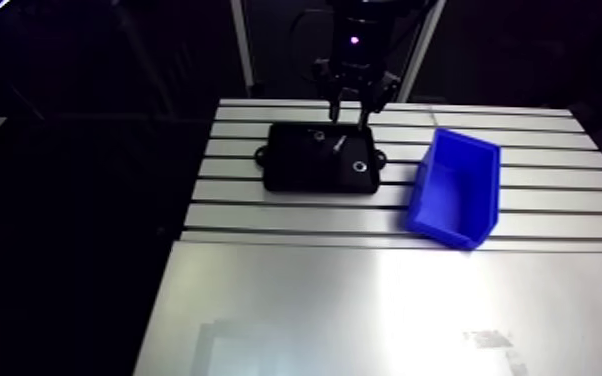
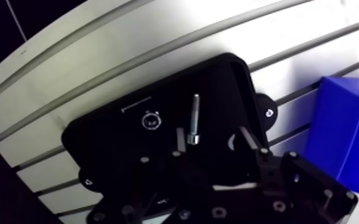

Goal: Pick up the M10 bolt from the tray and put it into the blue bin.

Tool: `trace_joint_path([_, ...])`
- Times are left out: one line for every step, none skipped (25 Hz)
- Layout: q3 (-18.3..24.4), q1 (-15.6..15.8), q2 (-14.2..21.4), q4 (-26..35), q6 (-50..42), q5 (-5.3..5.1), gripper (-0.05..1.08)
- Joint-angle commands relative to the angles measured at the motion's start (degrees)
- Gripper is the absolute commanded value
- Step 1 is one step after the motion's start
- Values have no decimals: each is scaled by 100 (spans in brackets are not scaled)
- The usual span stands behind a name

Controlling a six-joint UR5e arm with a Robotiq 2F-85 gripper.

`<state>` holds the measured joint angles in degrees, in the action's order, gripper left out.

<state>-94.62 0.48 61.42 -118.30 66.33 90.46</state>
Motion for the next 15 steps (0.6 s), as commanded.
trace_joint_path([-8,-4,-92,-111,24,2,49])
trace_joint_path([-17,5,-101,-120,24,2,49])
trace_joint_path([-17,5,-109,-120,24,2,49])
trace_joint_path([-34,5,-127,-120,24,2,49])
trace_joint_path([-43,5,-171,-128,24,2,49])
trace_joint_path([-43,5,-189,-128,24,2,49])
trace_joint_path([-43,5,-189,-128,24,2,49])
trace_joint_path([-43,5,-197,-128,24,2,50])
trace_joint_path([-52,5,-197,-128,24,2,50])
trace_joint_path([-52,5,-197,-128,33,2,51])
trace_joint_path([-52,5,-197,-128,33,2,51])
trace_joint_path([-52,5,-197,-128,33,2,52])
trace_joint_path([-61,13,-197,-137,33,2,52])
trace_joint_path([-78,5,-197,-137,33,2,53])
trace_joint_path([-87,5,-197,-137,33,2,53])
